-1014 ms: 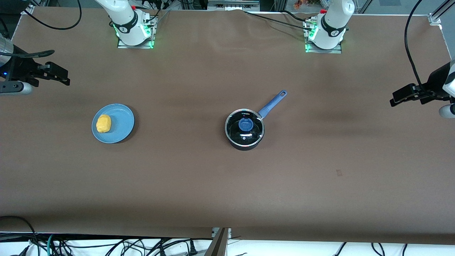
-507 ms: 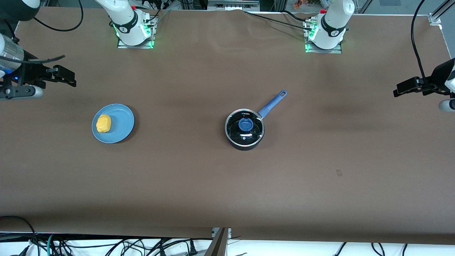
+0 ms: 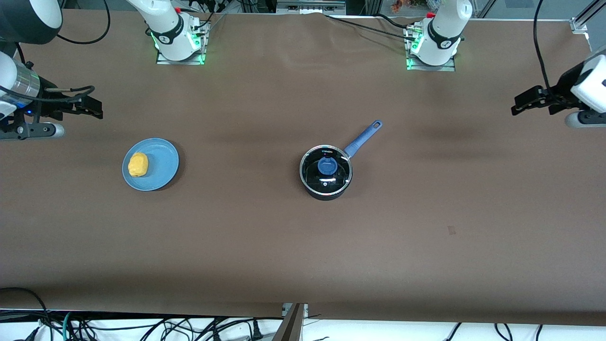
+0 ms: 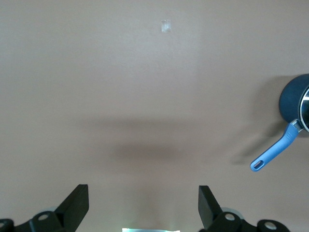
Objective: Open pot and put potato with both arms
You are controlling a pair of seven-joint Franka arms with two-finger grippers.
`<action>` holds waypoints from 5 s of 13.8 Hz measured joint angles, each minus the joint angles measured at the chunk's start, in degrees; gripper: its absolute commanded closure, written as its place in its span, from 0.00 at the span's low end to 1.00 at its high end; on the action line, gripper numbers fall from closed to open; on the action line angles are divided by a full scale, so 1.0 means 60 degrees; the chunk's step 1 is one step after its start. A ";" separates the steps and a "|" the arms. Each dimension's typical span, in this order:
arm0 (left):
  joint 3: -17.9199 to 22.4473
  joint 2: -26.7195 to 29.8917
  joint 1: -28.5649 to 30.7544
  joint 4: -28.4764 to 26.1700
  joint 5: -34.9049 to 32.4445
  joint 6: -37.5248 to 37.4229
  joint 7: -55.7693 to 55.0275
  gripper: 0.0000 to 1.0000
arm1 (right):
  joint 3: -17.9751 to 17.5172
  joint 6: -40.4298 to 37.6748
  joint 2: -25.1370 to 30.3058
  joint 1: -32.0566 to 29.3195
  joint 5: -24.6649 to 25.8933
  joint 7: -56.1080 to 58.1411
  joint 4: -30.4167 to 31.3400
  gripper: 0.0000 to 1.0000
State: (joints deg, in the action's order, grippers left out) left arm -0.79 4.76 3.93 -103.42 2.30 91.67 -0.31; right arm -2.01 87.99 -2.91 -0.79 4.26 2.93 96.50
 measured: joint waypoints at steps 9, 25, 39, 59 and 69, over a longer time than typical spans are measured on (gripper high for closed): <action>-0.2041 -0.1015 -0.0099 -0.0459 0.0646 0.1904 -0.2358 0.00 | 0.0122 0.3519 -0.0232 -0.0359 0.0095 -0.0020 0.3111 0.00; -0.4347 -0.7115 -0.3289 0.3001 -0.2131 0.4616 -1.0343 0.00 | 0.0883 0.8343 -0.2876 -0.0545 0.0113 0.0008 0.4368 0.00; -0.4276 -0.7746 -0.3383 0.3330 -0.2611 0.4602 -1.0383 0.38 | 0.0781 0.8812 -0.3352 -0.0463 0.0112 -0.0344 0.4442 0.00; -0.4294 -0.6056 0.0397 0.3939 -0.1776 0.2904 -0.7094 0.50 | -0.0809 0.7663 -0.2965 -0.0439 0.0073 -0.0494 0.3354 0.87; -0.4397 -0.3729 0.3269 -0.1748 -0.1322 0.6524 -0.3157 0.48 | -0.2737 0.6278 -0.4798 0.3731 -0.0177 -0.8165 -0.1227 0.87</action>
State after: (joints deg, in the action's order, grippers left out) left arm -27.17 -17.61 23.54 -113.91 -5.64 130.82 -19.25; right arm -18.43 125.65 -31.70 21.60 3.20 -46.06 89.14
